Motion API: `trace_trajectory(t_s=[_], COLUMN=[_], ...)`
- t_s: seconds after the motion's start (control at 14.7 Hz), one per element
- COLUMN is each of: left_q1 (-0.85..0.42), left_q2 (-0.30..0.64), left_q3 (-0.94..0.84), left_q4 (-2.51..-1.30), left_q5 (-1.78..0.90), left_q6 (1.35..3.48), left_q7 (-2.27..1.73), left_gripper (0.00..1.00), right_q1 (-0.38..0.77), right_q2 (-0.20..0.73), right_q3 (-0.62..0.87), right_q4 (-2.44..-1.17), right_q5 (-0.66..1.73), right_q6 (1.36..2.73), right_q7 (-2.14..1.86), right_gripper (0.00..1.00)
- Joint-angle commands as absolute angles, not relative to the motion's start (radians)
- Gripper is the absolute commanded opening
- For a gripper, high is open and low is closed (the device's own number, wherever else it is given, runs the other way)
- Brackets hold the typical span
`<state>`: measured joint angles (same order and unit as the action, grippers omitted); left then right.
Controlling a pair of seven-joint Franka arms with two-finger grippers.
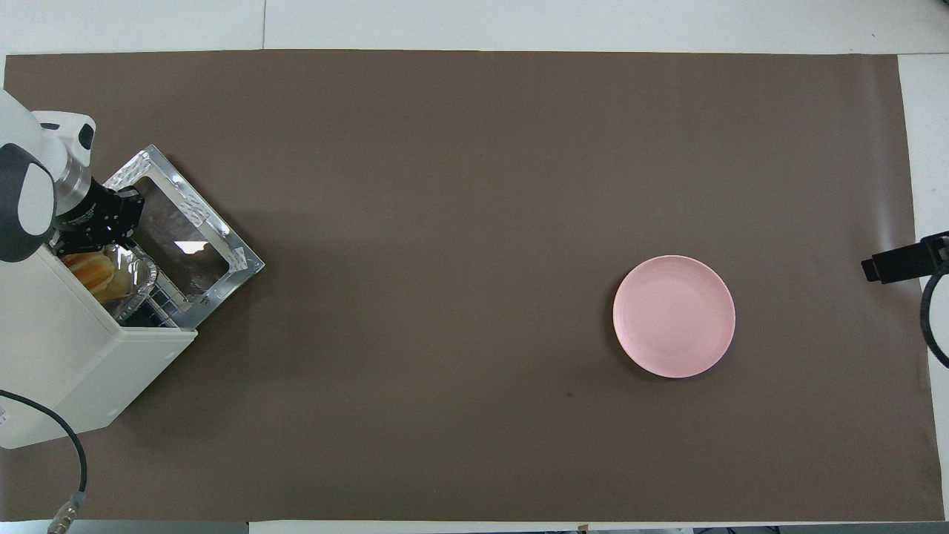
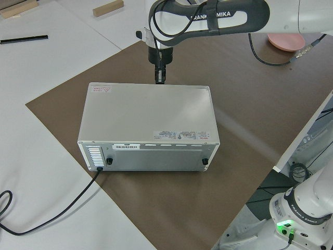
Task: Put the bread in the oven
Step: 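Push the foil tray deeper into the oven with the left gripper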
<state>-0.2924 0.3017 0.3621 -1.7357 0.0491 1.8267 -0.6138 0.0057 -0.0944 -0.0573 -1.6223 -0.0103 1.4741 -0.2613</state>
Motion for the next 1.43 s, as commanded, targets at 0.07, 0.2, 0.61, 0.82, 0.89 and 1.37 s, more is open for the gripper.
trace_trajectory(t_s=[0.07,0.2,0.61,0.82,0.89,1.37], left_q1=[-0.291,-0.295,-0.334,-0.321,-0.316,-0.365], left_q2=[0.262,0.262,0.249,0.249,0.249,0.271], left_q3=[0.364,0.364,0.36,0.362,0.364,0.36], left_q4=[-1.776,-1.778,-1.781,-1.781,-1.781,-1.698], left_q5=[0.077,0.077,0.077,0.077,0.077,0.074], left_q6=[1.832,1.827,1.737,1.739,1.741,1.882], left_q7=[-0.609,-0.606,-0.604,-0.591,-0.571,-0.54], left_gripper=[0.0,0.01,0.02,0.25,0.69,1.0], right_q1=[-0.012,-0.014,-0.012,-0.012,-0.012,-0.012], right_q2=[-0.117,-0.117,-0.117,-0.117,-0.117,-0.117], right_q3=[-0.041,-0.041,-0.041,-0.041,-0.041,-0.041], right_q4=[-1.644,-1.644,-1.644,-1.644,-1.644,-1.644], right_q5=[-0.008,-0.008,-0.008,-0.008,-0.008,-0.008], right_q6=[1.468,1.468,1.47,1.47,1.47,1.47], right_q7=[-0.25,-0.25,-0.25,-0.25,-0.25,-0.25], right_gripper=[1.0,1.0,1.0,1.0,1.0,1.0])
